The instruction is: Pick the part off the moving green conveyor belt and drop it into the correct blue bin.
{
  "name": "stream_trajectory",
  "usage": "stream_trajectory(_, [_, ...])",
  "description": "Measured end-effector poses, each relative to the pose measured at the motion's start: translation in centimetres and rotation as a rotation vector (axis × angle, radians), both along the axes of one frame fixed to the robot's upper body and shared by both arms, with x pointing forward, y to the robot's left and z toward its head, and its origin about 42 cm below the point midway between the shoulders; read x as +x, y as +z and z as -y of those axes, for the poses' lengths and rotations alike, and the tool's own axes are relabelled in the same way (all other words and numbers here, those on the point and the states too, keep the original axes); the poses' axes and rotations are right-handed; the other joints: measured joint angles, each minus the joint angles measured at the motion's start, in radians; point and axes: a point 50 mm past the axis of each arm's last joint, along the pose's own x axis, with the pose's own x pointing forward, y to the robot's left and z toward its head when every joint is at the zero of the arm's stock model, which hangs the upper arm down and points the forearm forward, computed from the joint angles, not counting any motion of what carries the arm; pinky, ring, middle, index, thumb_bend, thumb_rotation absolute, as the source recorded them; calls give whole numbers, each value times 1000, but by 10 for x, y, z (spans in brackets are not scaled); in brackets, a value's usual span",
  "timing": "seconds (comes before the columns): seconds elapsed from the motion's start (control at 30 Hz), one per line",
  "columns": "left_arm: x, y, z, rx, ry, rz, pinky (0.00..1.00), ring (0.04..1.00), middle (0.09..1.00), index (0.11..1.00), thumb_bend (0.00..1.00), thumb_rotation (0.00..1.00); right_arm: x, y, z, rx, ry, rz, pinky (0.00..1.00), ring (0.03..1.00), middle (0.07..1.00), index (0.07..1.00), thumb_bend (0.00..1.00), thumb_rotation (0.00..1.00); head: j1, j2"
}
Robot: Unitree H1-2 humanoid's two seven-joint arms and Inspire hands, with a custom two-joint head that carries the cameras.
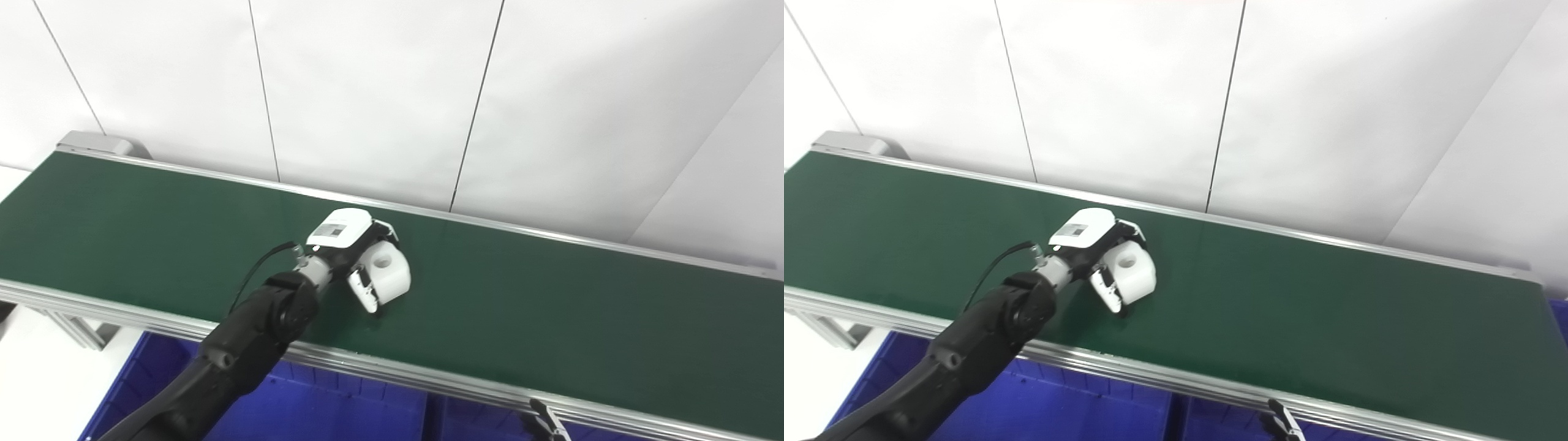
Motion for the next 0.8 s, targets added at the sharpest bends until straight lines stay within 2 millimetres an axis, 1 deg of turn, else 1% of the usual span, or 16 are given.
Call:
stream_trajectory(0.1, [-10,20,-5,-77,-24,58,332,394,486,501,500,0,-2,0,0,-4,0,1,750,791,810,885,801,418,-29,17])
stream_trajectory(0.2, [-30,50,-19,-168,-47,106,397,440,519,469,499,0,-2,3,-2,-11,7,20,745,784,808,883,792,402,-49,31])
stream_trajectory(0.23, [-36,56,-24,-189,-50,118,414,450,522,464,499,0,-3,4,-3,-9,6,23,748,783,807,882,794,400,-57,37])
stream_trajectory(0.27, [-41,63,-29,-213,-51,129,426,460,523,458,498,0,-4,5,-3,-8,8,25,749,783,805,881,795,398,-84,60])
stream_trajectory(0.3, [-46,66,-35,-238,-47,134,427,456,525,456,498,0,-4,6,-4,-7,9,28,746,781,804,880,799,396,-84,60])
stream_trajectory(0.33, [-48,65,-41,-252,-38,130,411,435,529,457,498,0,-5,7,-4,-6,9,29,745,780,802,878,802,389,-106,75])
stream_trajectory(0.4, [-55,62,-53,-258,-21,118,386,417,525,467,498,0,-5,9,-5,-2,9,34,745,781,801,878,805,396,-106,75])
stream_trajectory(0.43, [-60,61,-59,-262,-20,112,377,411,524,470,498,0,-5,9,-5,-1,8,36,745,781,801,877,805,398,-129,95])
stream_trajectory(0.47, [-65,61,-64,-264,-24,114,299,426,509,475,500,0,-6,10,-5,2,6,36,748,782,800,878,807,403,-147,113])
stream_trajectory(0.53, [-74,64,-73,-269,-33,127,219,438,492,484,502,0,-7,13,-8,14,6,43,749,785,799,878,813,412,-147,114])
stream_trajectory(0.57, [-77,66,-76,-279,-42,138,205,440,488,486,502,0,-7,14,-9,18,6,45,748,785,799,878,814,414,-169,135])
stream_trajectory(0.6, [-80,67,-80,-285,-45,146,204,441,473,496,502,0,-6,15,-11,23,6,48,746,783,799,877,814,412,-178,156])
stream_trajectory(0.67, [-87,67,-84,-307,-53,154,205,442,453,505,502,0,-4,18,-16,36,1,60,752,790,804,881,810,415,-179,161])
stream_trajectory(0.7, [-91,65,-86,-317,-52,144,206,442,448,507,502,0,-2,20,-18,41,5,66,754,792,806,883,808,417,-187,184])
stream_trajectory(0.73, [-96,62,-87,-321,-50,135,235,443,460,502,502,0,0,22,-19,45,8,73,753,793,807,886,807,418,-198,213])
stream_trajectory(0.8, [-108,52,-91,-338,-46,98,281,399,496,497,500,0,3,25,-21,51,7,83,752,791,807,886,805,409,-207,224])
